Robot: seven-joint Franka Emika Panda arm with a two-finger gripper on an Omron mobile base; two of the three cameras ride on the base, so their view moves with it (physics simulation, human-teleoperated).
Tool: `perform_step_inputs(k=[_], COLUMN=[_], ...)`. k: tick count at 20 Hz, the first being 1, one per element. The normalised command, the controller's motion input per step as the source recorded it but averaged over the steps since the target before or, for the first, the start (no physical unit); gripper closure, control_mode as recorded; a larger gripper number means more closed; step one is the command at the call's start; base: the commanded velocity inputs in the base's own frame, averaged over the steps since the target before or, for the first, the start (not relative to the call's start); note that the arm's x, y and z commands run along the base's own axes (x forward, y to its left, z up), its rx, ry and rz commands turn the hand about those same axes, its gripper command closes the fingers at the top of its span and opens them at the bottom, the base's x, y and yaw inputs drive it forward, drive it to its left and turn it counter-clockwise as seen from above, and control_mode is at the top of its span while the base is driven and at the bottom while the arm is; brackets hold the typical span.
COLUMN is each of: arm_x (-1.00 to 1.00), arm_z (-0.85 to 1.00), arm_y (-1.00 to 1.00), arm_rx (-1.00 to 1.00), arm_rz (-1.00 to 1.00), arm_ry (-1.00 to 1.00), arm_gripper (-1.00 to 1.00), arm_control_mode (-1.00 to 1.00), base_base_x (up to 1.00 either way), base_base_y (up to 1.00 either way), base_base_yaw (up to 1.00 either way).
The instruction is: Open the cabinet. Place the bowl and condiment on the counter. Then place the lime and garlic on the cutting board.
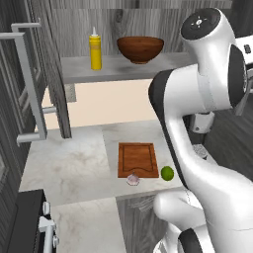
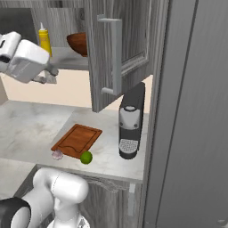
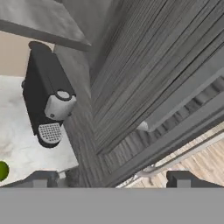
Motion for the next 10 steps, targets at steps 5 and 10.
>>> perform_step_inputs(k=[5, 10], arm_x=[0.23, 0.36], arm_z=[-0.37, -0.41], arm_y=[0.07, 0.00], arm_rx=[-0.47, -0.37], arm_rz=[0.01, 0.15], arm_ry=[0.03, 0.01], arm_gripper=[-1.00, -1.00], arm_control_mode=[-1.00, -1.00], base_base_x=[0.00, 0.00], base_base_y=[0.00, 0.00], base_base_yaw=[0.00, 0.00])
